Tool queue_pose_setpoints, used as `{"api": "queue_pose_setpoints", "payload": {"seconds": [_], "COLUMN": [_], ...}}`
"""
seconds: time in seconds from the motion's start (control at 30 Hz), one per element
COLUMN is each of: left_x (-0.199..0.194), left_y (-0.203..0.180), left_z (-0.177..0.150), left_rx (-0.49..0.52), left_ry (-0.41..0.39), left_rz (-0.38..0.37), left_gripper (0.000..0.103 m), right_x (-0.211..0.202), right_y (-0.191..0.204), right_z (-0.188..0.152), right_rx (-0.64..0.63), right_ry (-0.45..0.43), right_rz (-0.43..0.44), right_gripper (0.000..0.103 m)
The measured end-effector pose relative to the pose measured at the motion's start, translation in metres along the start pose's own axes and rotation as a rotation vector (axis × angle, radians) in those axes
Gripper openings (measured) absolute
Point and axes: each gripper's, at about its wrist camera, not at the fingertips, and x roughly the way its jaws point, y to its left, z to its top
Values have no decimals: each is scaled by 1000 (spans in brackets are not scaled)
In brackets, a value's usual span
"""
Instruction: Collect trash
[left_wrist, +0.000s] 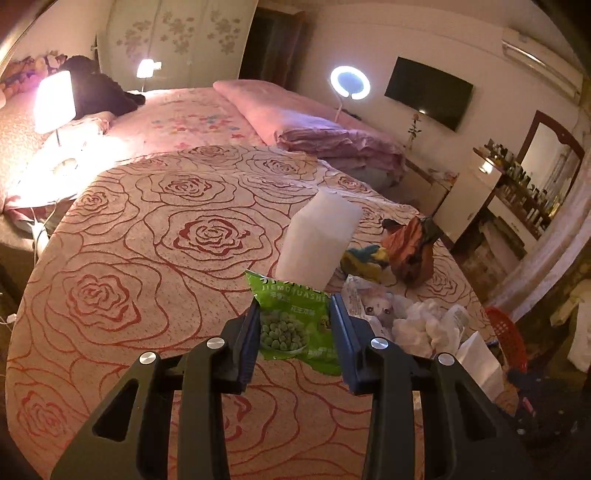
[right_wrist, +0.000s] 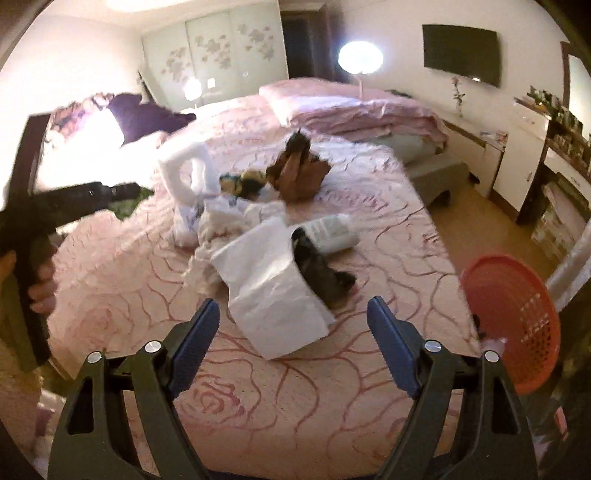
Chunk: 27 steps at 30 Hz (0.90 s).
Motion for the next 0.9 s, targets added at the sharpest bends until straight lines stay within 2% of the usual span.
{"api": "queue_pose_setpoints", "payload": {"seconds": [0.17,0.27,0.33,0.47,0.77,0.83,0.9], "left_x": [4,6,7,7,7,7,7], "left_y": [2,1,0,0,0,0,0], "left_z": [-3,-4,-4,-4,-5,-5,-5], "left_rx": [-11,-11,-8,-10,-14,-14,-17], "left_ry": [16,23,24,21,28,27,26], "left_rz": [-4,-9,-12,-17,-19,-18,-17], "left_gripper": [34,35,35,35,35,35,35], "right_x": [4,3,1,8,37,45,48], "right_y": [18,30,35,26,25,28,27], "right_z": [-7,-8,-7,1,15,15,14], "right_rx": [-61,-88,-104,-78,-68,-74,-61], "right_ry": [28,36,28,34,75,95,103], "right_rz": [94,169,155,48,76,79,85], "right_gripper": [56,53,53,53,52,43,27]}}
